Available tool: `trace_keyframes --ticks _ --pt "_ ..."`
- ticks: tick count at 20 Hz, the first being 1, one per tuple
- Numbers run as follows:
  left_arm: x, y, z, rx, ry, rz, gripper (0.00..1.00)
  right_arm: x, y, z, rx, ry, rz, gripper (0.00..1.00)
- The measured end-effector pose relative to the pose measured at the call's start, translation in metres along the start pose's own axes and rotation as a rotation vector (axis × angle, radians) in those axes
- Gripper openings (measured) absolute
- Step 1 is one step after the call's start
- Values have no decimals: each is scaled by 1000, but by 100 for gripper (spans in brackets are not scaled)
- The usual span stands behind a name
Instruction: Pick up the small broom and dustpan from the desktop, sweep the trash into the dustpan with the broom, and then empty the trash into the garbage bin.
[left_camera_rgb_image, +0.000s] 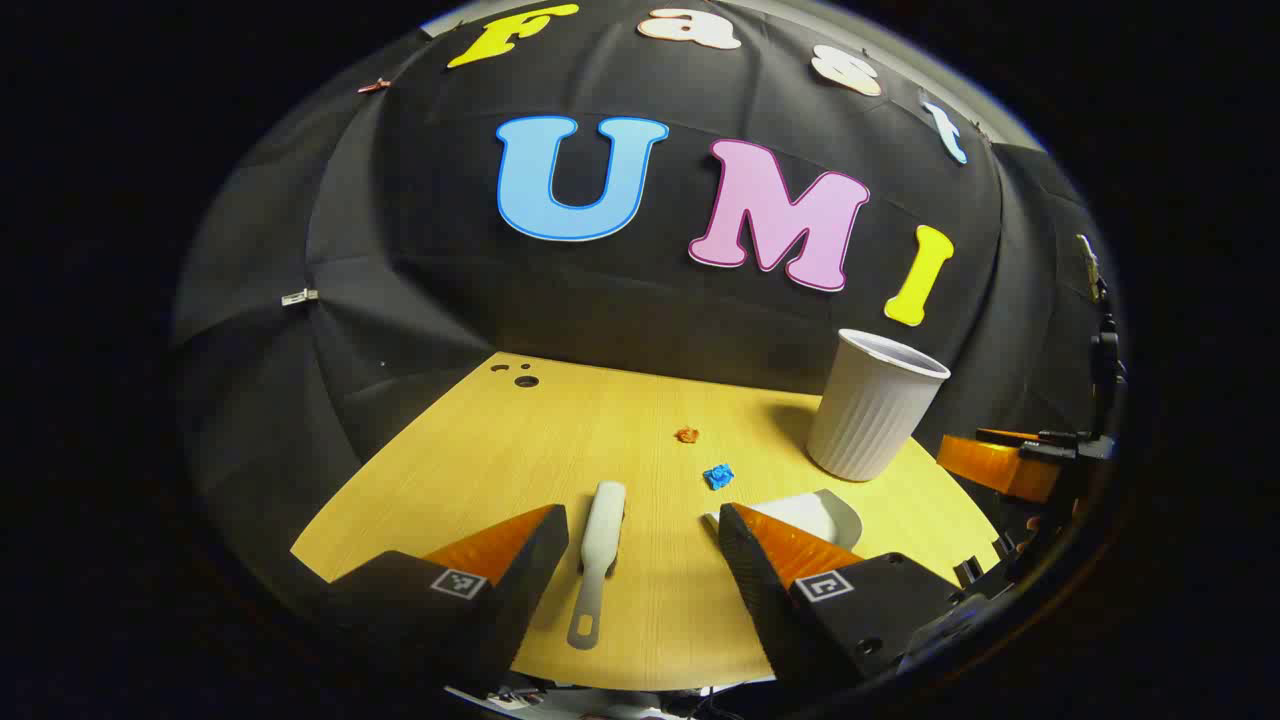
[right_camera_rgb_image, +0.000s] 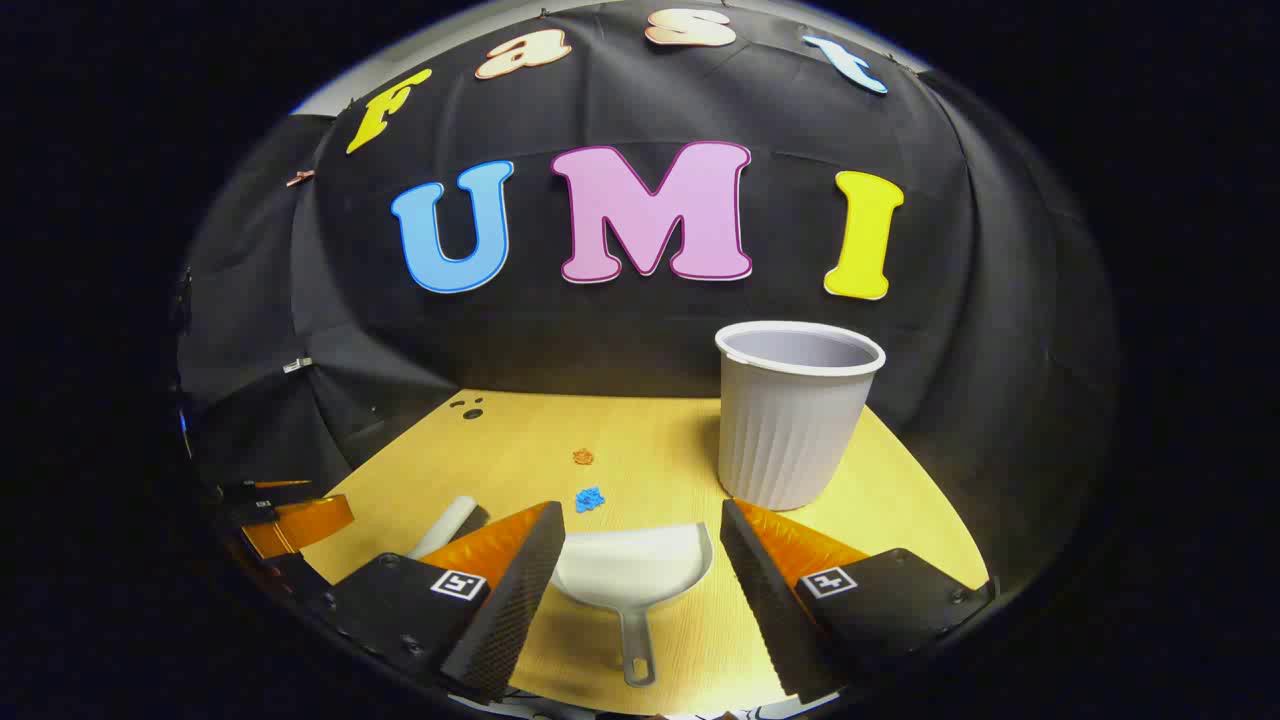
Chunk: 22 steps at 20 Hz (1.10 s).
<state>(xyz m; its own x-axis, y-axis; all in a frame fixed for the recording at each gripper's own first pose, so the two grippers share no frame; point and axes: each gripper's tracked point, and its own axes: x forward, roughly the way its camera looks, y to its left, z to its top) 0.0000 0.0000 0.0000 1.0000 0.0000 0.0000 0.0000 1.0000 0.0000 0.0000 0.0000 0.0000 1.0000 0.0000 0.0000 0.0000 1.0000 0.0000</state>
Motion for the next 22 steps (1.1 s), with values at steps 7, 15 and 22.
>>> trace_keyframes --ticks 7,15,22 --pt "8 2 -6 13 36 9 96 4 10 -8 -26 28 31 98" --pt "29 14 -27 34 146 31 96 13 3 -25 2 80 38 98" --pt "76 30 -69 28 337 67 96 29 -2 -52 8 158 58 98"
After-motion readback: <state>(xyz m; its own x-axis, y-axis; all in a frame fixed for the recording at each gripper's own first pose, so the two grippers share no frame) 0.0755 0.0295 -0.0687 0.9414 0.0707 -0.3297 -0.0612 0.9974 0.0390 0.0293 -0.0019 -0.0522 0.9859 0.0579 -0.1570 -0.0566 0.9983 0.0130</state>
